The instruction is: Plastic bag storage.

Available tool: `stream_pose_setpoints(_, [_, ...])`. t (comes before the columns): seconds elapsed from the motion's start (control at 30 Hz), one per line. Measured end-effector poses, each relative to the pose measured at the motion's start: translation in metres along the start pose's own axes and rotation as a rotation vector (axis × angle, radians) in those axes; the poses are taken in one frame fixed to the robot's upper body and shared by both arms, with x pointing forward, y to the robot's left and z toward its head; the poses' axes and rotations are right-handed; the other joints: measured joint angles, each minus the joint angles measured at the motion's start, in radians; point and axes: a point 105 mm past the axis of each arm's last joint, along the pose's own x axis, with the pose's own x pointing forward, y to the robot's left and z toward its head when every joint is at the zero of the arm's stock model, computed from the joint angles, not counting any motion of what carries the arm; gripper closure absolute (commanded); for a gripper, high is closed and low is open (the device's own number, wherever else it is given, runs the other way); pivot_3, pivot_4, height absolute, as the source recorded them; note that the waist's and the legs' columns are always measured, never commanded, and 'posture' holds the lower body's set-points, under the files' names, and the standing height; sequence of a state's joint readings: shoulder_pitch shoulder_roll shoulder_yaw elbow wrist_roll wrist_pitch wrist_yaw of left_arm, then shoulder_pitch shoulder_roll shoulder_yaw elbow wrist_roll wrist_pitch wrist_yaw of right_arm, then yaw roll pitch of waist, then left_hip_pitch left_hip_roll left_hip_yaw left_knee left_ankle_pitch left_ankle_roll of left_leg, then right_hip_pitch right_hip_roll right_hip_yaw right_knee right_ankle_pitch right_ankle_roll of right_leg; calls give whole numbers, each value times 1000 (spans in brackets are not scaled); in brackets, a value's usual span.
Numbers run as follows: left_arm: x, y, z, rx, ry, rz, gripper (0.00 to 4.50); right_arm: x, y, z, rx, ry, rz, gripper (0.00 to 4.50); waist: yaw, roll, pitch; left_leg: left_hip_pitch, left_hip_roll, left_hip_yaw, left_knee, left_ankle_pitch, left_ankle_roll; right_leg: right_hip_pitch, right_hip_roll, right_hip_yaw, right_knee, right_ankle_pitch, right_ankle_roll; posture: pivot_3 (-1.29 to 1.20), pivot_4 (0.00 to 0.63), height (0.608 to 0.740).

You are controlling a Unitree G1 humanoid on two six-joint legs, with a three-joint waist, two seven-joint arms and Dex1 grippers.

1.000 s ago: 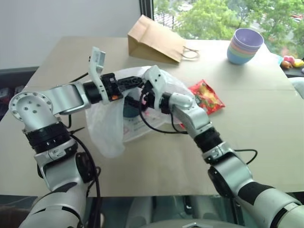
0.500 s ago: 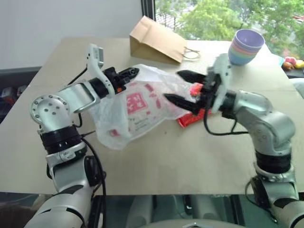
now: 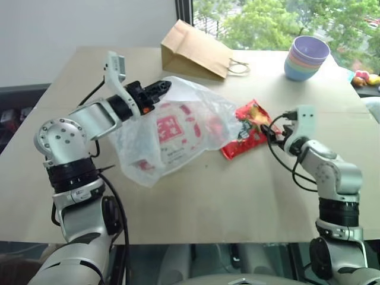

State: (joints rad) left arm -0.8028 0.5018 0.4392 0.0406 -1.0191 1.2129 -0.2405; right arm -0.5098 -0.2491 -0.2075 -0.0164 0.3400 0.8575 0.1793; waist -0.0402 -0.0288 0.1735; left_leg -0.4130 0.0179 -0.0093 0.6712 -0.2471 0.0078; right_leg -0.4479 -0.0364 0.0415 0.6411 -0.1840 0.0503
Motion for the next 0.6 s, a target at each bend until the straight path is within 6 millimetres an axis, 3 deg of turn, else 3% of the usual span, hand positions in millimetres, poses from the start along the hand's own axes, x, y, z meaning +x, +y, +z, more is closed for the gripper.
stream_pose_setpoints(0.13, [0, 1, -4, 2, 11, 2, 4500, 24, -12, -3, -1, 18, -32, 38, -5, 0, 0, 1, 1, 1, 0, 0, 0, 0, 1, 1, 0, 0, 0, 0, 150, 740])
stream_pose_setpoints(0.23, [-3, 3, -7, 3, 14, 11, 4500, 30, -13, -2, -26, 16, -8, 38, -4, 0, 0, 0, 1, 1, 0, 0, 0, 0, 1, 1, 0, 0, 0, 0, 150, 740])
stream_pose_setpoints(0.33, [-4, 4, -8, 5, 12, 20, 4500, 32, -8, -5, -33, 31, 66, 682, -5, -2, -1, 2, 1, 1, 0, 0, 0, 1, 1, 1, 0, 0, 0, 0, 150, 740])
stream_pose_setpoints(0.6, [-10, 6, -6, 7, -11, 38, 4500, 28, 15, -14, -8, 40, 216, 4257, -5, -1, -1, 2, 3, 1, 0, 0, 0, 1, 2, 1, 0, 0, 0, 0, 150, 740])
